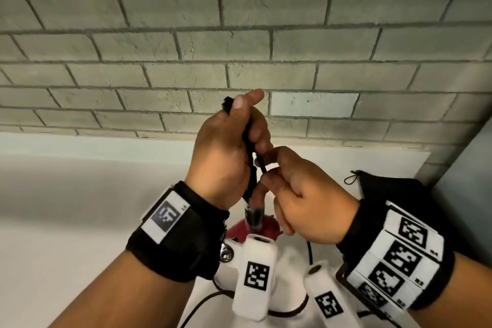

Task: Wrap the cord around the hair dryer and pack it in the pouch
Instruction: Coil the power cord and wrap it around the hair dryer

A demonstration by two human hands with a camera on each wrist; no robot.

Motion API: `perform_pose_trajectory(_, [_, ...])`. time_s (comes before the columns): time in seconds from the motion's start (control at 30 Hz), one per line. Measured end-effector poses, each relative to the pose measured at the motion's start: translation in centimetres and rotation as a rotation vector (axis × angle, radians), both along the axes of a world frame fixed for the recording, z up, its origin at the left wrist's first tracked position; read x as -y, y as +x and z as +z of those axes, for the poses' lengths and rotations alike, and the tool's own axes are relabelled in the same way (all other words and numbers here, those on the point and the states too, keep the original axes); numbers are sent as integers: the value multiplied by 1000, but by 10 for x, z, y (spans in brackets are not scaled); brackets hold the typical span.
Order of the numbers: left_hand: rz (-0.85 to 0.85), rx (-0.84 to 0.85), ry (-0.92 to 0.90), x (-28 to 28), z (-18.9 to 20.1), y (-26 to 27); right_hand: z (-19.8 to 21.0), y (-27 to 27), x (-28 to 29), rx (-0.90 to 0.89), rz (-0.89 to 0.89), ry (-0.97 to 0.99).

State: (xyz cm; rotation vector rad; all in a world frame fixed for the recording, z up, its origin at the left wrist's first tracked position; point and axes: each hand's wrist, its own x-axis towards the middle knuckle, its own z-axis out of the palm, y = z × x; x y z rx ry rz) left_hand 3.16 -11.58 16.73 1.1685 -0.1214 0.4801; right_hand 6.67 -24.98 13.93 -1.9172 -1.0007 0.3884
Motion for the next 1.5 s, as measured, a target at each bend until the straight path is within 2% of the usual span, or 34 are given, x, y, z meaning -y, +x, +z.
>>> perform_pose_trajectory(0.03, [75, 2, 99, 2, -2, 3, 0, -2, -1, -76, -8, 5])
perform_pose_trajectory(0.13, [248, 9, 550, 7, -10, 9, 1, -3, -2, -303, -113, 94])
perform_pose_trajectory(0.2, [256, 28, 803, 7, -17, 12, 4, -2, 1, -512, -191, 234])
perform_pose_trajectory(0.27, [234, 58, 982, 6, -22, 14, 7, -3, 6, -746, -191, 340])
perform_pose_trajectory(0.33, [256, 65, 1131, 1, -23, 16, 7, -3, 13, -854, -142, 338])
perform_pose_trajectory(0.37, [290, 72, 1207, -2, -23, 16, 7, -3, 16, -823, -124, 301])
perform_pose_trajectory(0.4, [326, 78, 1284, -5, -25, 17, 7, -2, 20, -676, -129, 230])
perform_pose_trajectory(0.5, [336, 62, 1438, -13, -27, 15, 7, 2, 30, 177, -210, -125])
perform_pose_trajectory(0.53, [295, 51, 1451, -13, -28, 14, 9, 3, 32, 382, -216, -207])
perform_pose_trajectory(0.57, [235, 31, 1440, -13, -27, 13, 12, 2, 31, 504, -207, -263])
perform_pose_trajectory(0.6, [163, 7, 1400, -12, -27, 11, 14, 1, 28, 542, -196, -301])
perform_pose_trajectory(0.63, [90, -24, 1337, -11, -26, 9, 17, 0, 25, 501, -172, -321])
perform_pose_trajectory(0.67, [25, -62, 1261, -12, -26, 7, 20, 1, 20, 389, -137, -306])
perform_pose_trajectory(0.73, [-88, -142, 1079, -14, -26, 1, 30, 1, 12, 101, -61, -146])
perform_pose_trajectory(0.8, [-201, -184, 899, -20, -25, -7, 41, 4, 9, -27, 6, -31])
perform_pose_trajectory(0.83, [-263, -199, 827, -23, -24, -11, 45, 6, 10, 10, 35, -35])
perform_pose_trajectory(0.93, [-406, -229, 674, -33, -18, -21, 59, 11, 10, 280, 51, -44])
perform_pose_trajectory(1.03, [-526, -171, 625, -37, -11, -30, 74, 8, 5, 544, 133, -50])
perform_pose_trajectory(1.07, [-549, -160, 606, -37, -8, -33, 80, 6, 3, 567, 155, -57])
perform_pose_trajectory(1.2, [-591, -82, 494, -35, 0, -41, 96, 9, 1, 367, 199, 2])
perform_pose_trajectory(1.3, [-526, -37, 450, -33, 7, -46, 94, 11, -1, 254, 207, 87])
perform_pose_trajectory(1.4, [-408, -38, 499, -29, 9, -47, 91, 14, -1, 241, 204, 74])
perform_pose_trajectory(1.5, [-376, -67, 499, -27, 7, -46, 87, 14, 0, 238, 211, 29])
